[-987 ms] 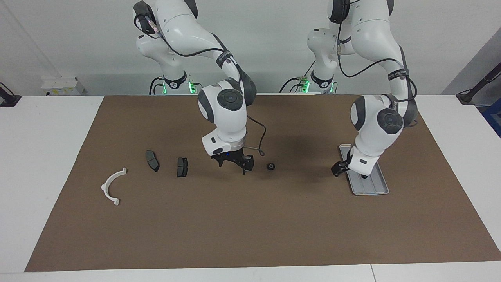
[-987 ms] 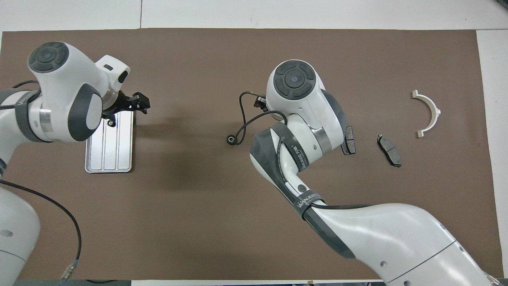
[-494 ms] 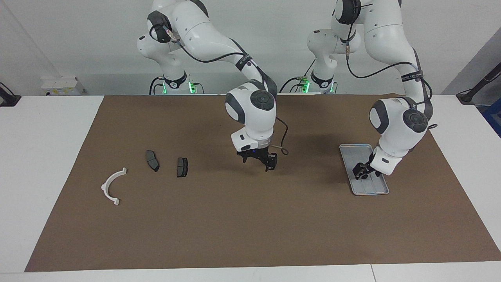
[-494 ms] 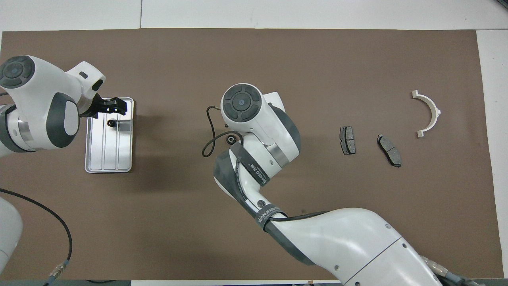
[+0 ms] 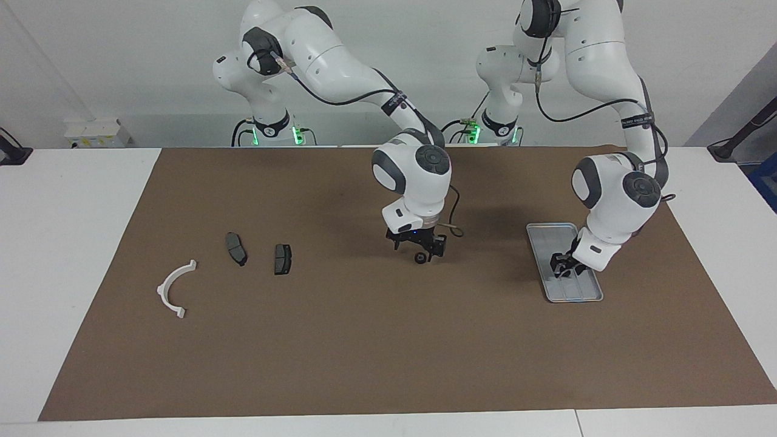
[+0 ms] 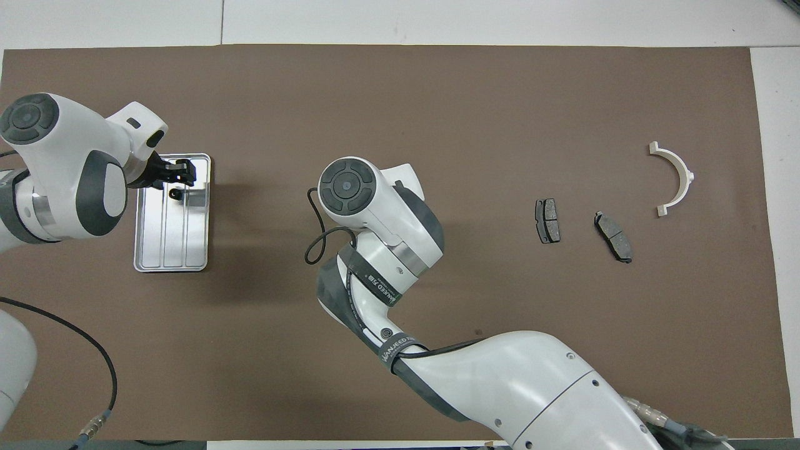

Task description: Place bearing gear from tray to pile

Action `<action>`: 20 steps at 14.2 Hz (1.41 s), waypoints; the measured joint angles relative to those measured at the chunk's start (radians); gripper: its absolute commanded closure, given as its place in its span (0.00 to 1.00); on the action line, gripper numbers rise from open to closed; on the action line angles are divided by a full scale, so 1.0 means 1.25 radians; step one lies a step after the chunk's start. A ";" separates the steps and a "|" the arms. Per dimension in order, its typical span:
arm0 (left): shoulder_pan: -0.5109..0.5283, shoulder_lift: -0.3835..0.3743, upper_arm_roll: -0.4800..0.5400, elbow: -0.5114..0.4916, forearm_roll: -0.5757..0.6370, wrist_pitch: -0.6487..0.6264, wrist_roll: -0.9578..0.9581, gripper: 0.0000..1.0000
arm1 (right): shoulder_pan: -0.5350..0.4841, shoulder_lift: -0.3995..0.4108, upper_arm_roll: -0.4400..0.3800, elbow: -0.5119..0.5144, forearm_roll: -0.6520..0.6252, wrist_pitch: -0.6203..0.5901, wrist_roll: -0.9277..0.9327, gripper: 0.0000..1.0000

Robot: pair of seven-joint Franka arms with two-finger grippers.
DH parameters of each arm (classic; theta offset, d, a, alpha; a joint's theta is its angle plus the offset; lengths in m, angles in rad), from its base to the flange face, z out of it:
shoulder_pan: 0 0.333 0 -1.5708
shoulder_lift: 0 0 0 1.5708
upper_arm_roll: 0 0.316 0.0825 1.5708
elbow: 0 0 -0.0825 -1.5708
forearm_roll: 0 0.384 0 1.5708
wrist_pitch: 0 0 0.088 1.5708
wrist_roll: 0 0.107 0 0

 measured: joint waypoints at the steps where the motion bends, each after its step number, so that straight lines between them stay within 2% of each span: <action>1: 0.003 0.000 0.000 -0.003 0.000 0.003 0.002 0.44 | 0.002 0.004 0.001 0.001 0.000 0.000 0.000 0.03; 8: 0.007 0.000 -0.002 -0.040 0.000 0.032 0.004 0.50 | 0.015 0.037 0.004 0.006 -0.011 0.034 0.022 0.12; 11: 0.007 0.000 -0.006 -0.042 0.000 0.034 0.004 0.50 | 0.016 0.037 0.004 0.011 -0.014 0.034 0.024 0.27; 14: 0.007 0.000 -0.006 -0.043 0.000 0.034 0.004 0.52 | 0.015 0.037 0.004 0.015 -0.014 0.034 0.024 0.36; 16: 0.007 0.000 -0.006 -0.043 0.000 0.034 0.004 0.53 | 0.014 0.037 0.003 0.017 -0.014 0.033 0.024 0.46; 18: 0.007 0.000 -0.005 -0.043 0.000 0.034 0.004 0.54 | 0.014 0.037 0.002 0.023 -0.014 0.033 0.024 0.71; 20: 0.008 0.000 -0.004 -0.043 0.000 0.035 0.004 0.55 | 0.013 0.037 0.001 0.026 -0.014 0.033 0.024 0.82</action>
